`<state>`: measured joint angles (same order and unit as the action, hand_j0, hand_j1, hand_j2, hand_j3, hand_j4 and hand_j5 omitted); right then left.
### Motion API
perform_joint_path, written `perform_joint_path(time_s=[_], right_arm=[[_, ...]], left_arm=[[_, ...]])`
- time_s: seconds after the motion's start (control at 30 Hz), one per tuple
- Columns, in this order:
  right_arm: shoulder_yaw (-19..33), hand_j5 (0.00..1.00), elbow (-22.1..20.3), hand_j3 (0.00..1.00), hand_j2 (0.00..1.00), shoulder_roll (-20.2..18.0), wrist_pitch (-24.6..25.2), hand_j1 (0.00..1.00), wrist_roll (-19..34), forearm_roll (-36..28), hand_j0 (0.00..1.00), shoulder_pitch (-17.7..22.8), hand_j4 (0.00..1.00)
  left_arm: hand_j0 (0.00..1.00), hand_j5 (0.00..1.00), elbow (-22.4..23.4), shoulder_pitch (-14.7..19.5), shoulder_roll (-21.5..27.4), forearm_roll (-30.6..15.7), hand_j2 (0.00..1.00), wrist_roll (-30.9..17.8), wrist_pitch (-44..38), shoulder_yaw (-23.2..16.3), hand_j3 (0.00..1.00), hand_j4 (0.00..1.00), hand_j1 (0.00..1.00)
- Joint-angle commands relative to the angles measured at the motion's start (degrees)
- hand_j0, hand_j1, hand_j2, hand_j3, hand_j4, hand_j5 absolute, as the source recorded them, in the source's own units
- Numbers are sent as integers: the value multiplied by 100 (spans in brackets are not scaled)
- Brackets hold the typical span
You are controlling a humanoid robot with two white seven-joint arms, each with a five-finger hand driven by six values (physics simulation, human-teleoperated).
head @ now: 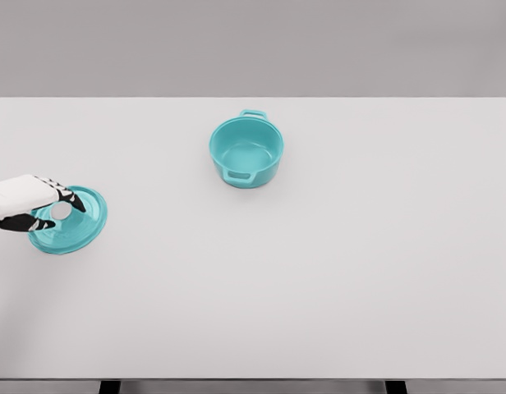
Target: Cover the pot with left arm
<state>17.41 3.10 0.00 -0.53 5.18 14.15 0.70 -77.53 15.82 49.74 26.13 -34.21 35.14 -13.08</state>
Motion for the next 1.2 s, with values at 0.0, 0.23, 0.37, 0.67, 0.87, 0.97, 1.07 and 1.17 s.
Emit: perform_joint_path(time_s=[0.0,0.23,0.37,0.67,0.87,0.97,1.07,1.17], right_arm=[[0,100,6,100,100,0,0,100,1,1,100,0,100],[0,100,-3,100,100,0,0,100,1,1,100,0,100],[0,100,-3,100,100,0,0,100,1,1,100,0,100],[0,100,6,100,100,0,0,100,1,1,100,0,100],[0,100,6,100,100,0,0,100,1,1,100,0,100],[0,100,6,100,100,0,0,100,1,1,100,0,100],[0,100,6,100,100,0,0,100,1,1,100,0,100],[0,100,6,100,100,0,0,100,1,1,100,0,100]], left_arm=[[65,65,1,0,-52,-29,65,2,-14,7,65,65,65],[62,62,1,0,-52,-29,62,2,-14,-2,62,62,62],[62,62,1,0,-52,-29,62,2,-14,-2,62,62,62],[55,55,1,0,-52,-38,55,2,-14,33,55,55,55],[52,52,-26,9,-17,-73,52,2,-14,60,52,52,52],[50,50,-35,18,18,-108,50,11,-14,69,50,50,50],[49,49,-43,132,18,-117,49,11,-14,69,49,49,49],[49,49,-52,184,18,-117,49,11,-14,69,49,49,49]])
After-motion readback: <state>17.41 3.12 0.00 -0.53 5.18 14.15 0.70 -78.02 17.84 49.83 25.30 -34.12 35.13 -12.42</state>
